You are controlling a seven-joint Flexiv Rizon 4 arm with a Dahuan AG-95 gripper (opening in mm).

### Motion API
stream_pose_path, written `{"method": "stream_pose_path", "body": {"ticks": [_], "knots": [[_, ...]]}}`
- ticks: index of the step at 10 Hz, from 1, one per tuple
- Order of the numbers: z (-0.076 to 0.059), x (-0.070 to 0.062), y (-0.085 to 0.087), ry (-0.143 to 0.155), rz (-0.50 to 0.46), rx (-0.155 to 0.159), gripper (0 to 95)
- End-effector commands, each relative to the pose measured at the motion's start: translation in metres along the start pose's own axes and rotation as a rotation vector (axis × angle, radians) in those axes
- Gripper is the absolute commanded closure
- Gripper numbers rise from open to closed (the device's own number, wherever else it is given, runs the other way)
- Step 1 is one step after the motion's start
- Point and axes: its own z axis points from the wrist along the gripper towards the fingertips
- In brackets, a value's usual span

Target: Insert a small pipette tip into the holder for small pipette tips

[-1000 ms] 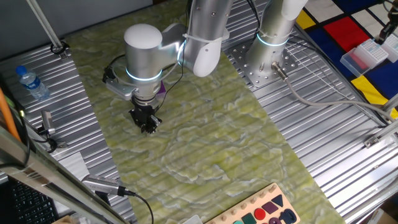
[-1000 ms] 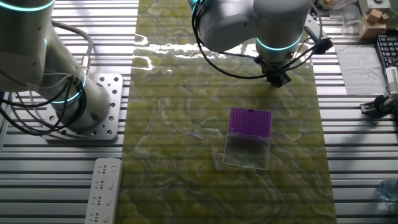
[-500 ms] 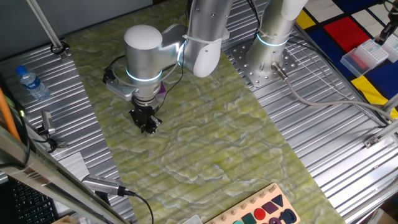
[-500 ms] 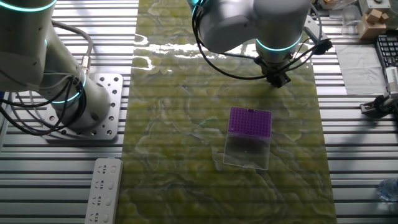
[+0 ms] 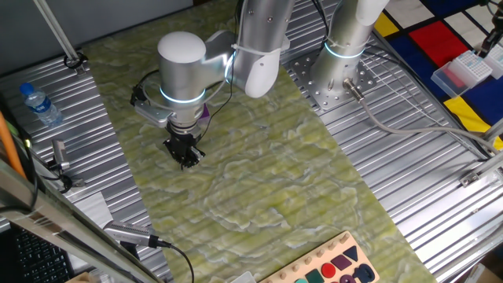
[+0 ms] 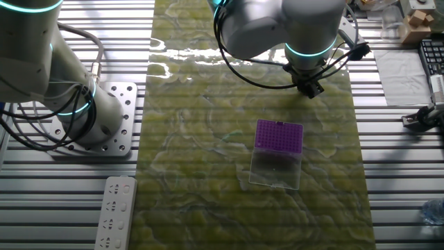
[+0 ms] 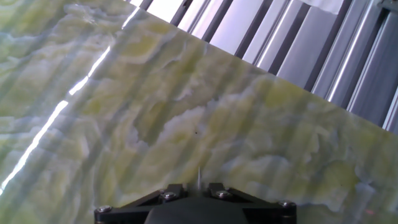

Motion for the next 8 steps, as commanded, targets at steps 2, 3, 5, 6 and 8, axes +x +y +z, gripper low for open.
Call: {"method": "stream_pose_path", "body": {"ticks": [2,3,5,6,8], "knots": [[0.0005,0.0005,-0.0006,-0.001,-0.002,0.003,76.0],[0.0005,0.0005,-0.0006,-0.001,-0.002,0.003,76.0],[0.0008,0.0016,-0.0005,-0.001,-0.003,0.004,76.0],[0.0009,0.0019,-0.0005,-0.001,-0.004,0.004,76.0],[0.0014,0.0038,-0.0004,-0.002,-0.006,0.004,76.0]]}}
